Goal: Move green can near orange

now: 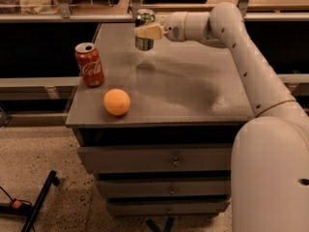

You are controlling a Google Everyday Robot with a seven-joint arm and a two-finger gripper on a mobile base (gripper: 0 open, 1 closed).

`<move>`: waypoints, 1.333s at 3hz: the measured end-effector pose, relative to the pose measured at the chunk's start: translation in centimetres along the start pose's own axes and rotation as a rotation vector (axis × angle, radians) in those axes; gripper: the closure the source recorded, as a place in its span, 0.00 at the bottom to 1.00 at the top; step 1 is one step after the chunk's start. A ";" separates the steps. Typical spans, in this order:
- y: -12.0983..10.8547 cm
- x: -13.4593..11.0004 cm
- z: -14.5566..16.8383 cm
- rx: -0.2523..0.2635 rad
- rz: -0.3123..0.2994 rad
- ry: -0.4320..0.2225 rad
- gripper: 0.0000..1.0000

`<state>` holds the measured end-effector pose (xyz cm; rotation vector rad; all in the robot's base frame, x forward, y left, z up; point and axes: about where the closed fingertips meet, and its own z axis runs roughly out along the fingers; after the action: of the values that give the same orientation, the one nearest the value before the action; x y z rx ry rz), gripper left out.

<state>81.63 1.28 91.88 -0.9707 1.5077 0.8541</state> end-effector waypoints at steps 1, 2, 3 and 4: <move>2.6 -2.0 -2.6 -0.031 -0.053 0.031 1.00; 6.0 -2.3 -4.6 -0.048 -0.057 0.071 1.00; 8.6 -1.1 -5.8 -0.051 -0.078 0.130 1.00; 9.2 -0.3 -5.6 -0.062 -0.072 0.145 1.00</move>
Offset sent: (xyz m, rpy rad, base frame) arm -0.1295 -0.0253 0.0302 -0.1387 0.0136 0.0697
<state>71.02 -0.05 93.09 -1.1466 1.5659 0.7974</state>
